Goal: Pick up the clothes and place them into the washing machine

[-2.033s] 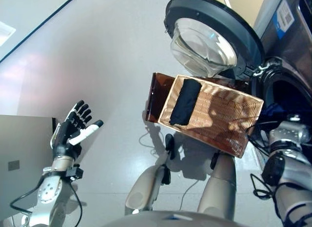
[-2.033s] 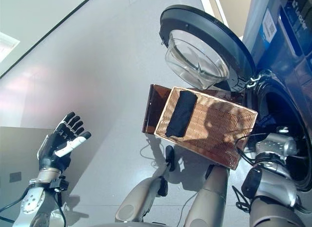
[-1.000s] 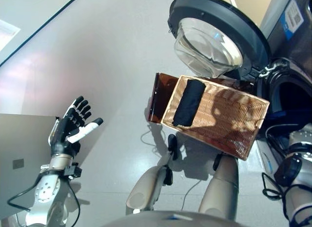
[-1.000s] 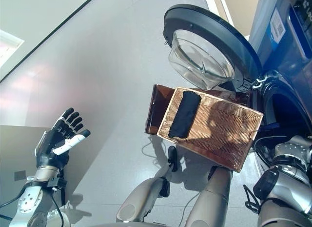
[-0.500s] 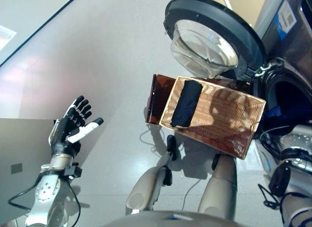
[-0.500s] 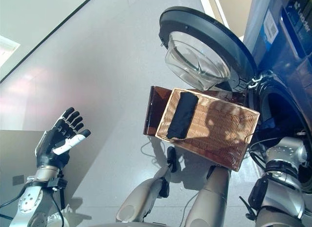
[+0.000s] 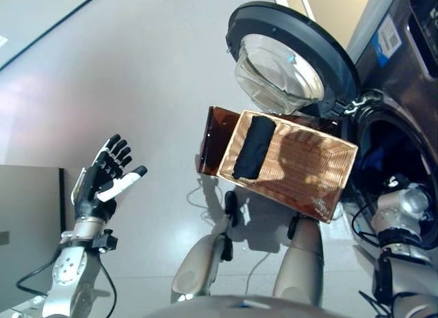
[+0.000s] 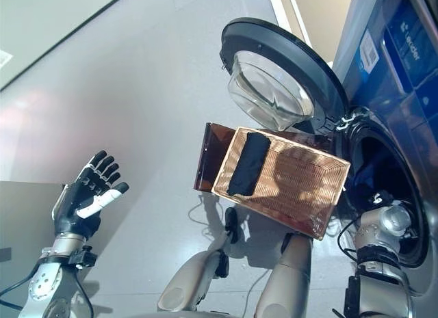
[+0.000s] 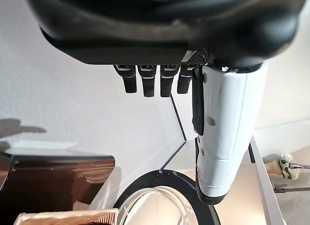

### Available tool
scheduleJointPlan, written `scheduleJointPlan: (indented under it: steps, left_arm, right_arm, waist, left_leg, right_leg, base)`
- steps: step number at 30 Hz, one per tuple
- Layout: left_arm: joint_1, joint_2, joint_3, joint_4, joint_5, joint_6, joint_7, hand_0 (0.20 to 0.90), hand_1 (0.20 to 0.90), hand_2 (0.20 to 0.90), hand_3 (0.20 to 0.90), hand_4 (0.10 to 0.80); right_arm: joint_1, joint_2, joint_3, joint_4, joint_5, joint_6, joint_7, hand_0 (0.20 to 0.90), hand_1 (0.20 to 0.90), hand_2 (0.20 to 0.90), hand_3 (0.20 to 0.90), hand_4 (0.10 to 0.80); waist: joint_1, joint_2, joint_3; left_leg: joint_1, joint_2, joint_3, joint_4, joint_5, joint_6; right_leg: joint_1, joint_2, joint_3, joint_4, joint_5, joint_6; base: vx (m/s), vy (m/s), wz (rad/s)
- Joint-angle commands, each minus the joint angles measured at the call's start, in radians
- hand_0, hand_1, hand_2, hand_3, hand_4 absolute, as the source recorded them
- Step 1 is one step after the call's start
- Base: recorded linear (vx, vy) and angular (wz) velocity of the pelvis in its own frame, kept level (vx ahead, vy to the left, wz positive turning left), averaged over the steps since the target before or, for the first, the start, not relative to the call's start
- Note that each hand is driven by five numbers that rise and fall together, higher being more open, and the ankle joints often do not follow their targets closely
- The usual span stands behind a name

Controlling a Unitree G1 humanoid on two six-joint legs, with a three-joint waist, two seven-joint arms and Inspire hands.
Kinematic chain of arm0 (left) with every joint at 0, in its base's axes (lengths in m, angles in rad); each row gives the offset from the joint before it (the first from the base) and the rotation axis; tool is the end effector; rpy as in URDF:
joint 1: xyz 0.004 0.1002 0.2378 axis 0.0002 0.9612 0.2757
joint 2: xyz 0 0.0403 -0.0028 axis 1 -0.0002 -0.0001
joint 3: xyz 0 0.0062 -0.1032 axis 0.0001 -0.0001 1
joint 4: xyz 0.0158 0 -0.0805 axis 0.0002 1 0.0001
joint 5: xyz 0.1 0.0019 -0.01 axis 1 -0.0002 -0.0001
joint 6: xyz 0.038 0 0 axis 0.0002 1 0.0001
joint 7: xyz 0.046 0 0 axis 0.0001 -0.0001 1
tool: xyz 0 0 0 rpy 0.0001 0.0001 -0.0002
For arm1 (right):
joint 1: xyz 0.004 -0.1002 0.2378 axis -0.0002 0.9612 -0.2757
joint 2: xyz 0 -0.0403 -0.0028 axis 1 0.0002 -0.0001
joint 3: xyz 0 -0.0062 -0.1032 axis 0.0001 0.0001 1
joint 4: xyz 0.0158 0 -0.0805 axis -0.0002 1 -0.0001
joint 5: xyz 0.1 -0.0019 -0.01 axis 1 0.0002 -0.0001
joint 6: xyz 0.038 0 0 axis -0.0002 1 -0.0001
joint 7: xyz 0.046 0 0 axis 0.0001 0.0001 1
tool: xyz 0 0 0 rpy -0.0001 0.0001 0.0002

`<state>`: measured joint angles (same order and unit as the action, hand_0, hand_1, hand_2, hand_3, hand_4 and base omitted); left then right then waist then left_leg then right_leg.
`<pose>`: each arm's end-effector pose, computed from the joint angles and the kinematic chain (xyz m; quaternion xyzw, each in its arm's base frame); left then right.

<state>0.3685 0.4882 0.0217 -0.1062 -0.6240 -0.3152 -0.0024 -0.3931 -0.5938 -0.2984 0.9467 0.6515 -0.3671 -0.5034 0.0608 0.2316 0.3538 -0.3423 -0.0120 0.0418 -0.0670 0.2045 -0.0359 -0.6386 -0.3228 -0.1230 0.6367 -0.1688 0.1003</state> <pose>0.1261 0.2515 0.0439 -0.0590 -0.0347 0.0523 0.9963 0.2289 -0.3506 0.0579 0.0977 -0.0255 -0.5445 0.8327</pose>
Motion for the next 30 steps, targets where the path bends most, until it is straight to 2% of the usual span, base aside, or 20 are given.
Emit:
scheduleJointPlan:
  steps: [1,3,10,21,27,30]
  left_arm:
    - [0.011,0.004,0.074,-0.013,-0.003,-0.119,0.007,0.900,0.900,0.900,0.900,0.800]
    - [0.008,0.003,0.073,-0.012,-0.007,-0.118,0.003,0.900,0.900,0.900,0.900,0.800]
    - [0.006,-0.014,0.079,-0.011,-0.009,-0.120,0.006,0.900,0.900,0.900,0.900,0.800]
    - [0.024,-0.039,0.086,-0.012,-0.008,-0.122,0.006,0.900,0.900,0.900,0.900,0.800]
    - [0.029,-0.058,0.084,-0.002,-0.010,-0.117,0.009,0.900,0.900,0.900,0.900,0.800]
    - [0.029,-0.061,0.084,-0.002,-0.014,-0.111,0.004,0.900,0.900,0.900,0.900,0.800]
  right_arm:
    - [-0.008,-0.049,0.063,0.011,-0.111,-0.017,-0.015,0.900,0.900,0.900,0.900,0.800]
    - [-0.009,-0.030,0.089,0.062,-0.118,0.008,0.005,0.900,0.900,0.900,0.900,0.800]
    - [0.014,0.042,0.120,0.096,-0.102,0.012,0.036,0.900,0.900,0.900,0.900,0.800]
    - [0.051,0.103,0.148,0.048,-0.129,0.004,0.037,0.900,0.900,0.900,0.900,0.800]
    - [0.093,0.174,0.139,0.016,-0.066,-0.024,0.062,0.900,0.900,0.900,0.900,0.800]
    - [0.106,0.183,0.171,0.033,-0.104,-0.003,0.072,0.900,0.900,0.900,0.900,0.800]
  waist:
    - [0.001,0.003,-0.053]
    - [0.004,-0.005,-0.058]
    - [0.000,-0.020,-0.066]
    - [-0.005,-0.039,-0.080]
    - [-0.011,-0.053,-0.092]
    - [-0.012,-0.058,-0.094]
  left_leg:
    - [0.046,0.112,-0.051,-0.020,-0.036,-0.133]
    - [0.051,0.117,-0.049,-0.020,-0.037,-0.133]
    - [0.059,0.133,-0.045,-0.020,-0.034,-0.133]
    - [0.096,0.149,-0.040,-0.020,-0.043,-0.140]
    - [0.123,0.170,-0.041,-0.020,-0.042,-0.144]
    - [0.133,0.174,-0.041,-0.020,-0.043,-0.145]
  right_leg:
    - [0.051,-0.027,0.071,-0.093,0.095,0.105]
    - [0.056,-0.025,0.066,-0.105,0.100,0.104]
    - [0.080,-0.007,0.058,-0.141,0.119,0.101]
    - [0.133,0.004,0.045,-0.174,0.121,0.102]
    - [0.189,0.021,0.024,-0.222,0.140,0.101]
    - [0.209,0.024,0.014,-0.235,0.140,0.101]
  base:
    - [0.027,-0.031,0.01]
    - [0.000,0.000,0.00]
    - [0.006,-0.007,-0.05]
    - [0.017,-0.012,-0.05]
    - [0.033,-0.029,-0.03]
    - [0.018,-0.024,-0.02]
